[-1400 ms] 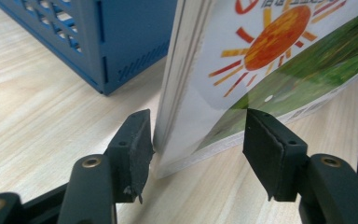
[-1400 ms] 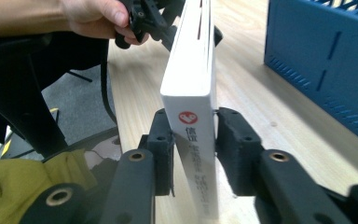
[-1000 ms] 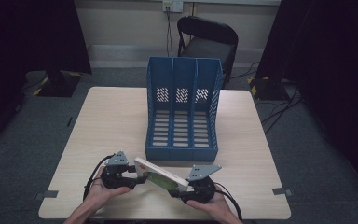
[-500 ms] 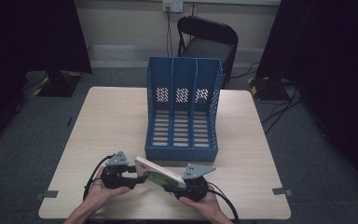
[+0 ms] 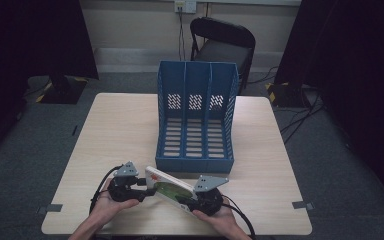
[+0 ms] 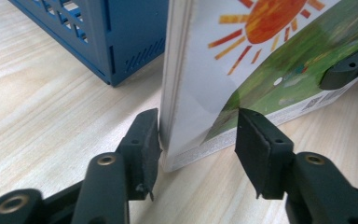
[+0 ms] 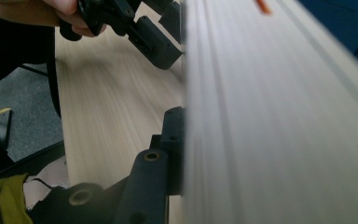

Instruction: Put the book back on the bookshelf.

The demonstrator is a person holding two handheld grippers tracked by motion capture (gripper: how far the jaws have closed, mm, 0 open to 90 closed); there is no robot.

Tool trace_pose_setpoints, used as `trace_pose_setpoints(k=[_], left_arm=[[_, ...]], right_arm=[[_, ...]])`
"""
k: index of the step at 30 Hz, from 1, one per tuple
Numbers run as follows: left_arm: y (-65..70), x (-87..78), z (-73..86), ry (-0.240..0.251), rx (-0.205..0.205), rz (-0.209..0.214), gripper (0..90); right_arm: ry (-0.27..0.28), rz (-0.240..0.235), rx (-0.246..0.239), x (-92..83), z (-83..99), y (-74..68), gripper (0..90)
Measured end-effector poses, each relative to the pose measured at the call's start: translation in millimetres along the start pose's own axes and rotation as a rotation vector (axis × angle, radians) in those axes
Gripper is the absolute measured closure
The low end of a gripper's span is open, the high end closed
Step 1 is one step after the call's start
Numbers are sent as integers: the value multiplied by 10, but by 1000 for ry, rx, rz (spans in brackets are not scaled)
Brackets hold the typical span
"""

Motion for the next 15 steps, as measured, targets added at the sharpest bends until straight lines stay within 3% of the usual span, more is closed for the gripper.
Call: trace_pose_setpoints(k=[7, 12, 15], left_arm=[[-101, -105, 12, 33, -35, -9, 538], [-73, -80, 9, 22, -16, -4, 536], [-82, -92, 8, 24, -26, -4, 509]], right_arm=[[-13, 0, -1, -14, -23, 5, 767], [-16, 0, -6, -14, -27, 5, 767], [-25, -7, -4, -29, -45, 7, 768]])
Point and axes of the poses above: each handheld gripper's, and its own axes: x roughly forward along the jaws, z roughly out of its underside, y roughly to its right, the point moved 4 cm from there along x, roughly forward along the jaws, and after that the axes turned 5 degrees about -z, right-handed, at the moved point
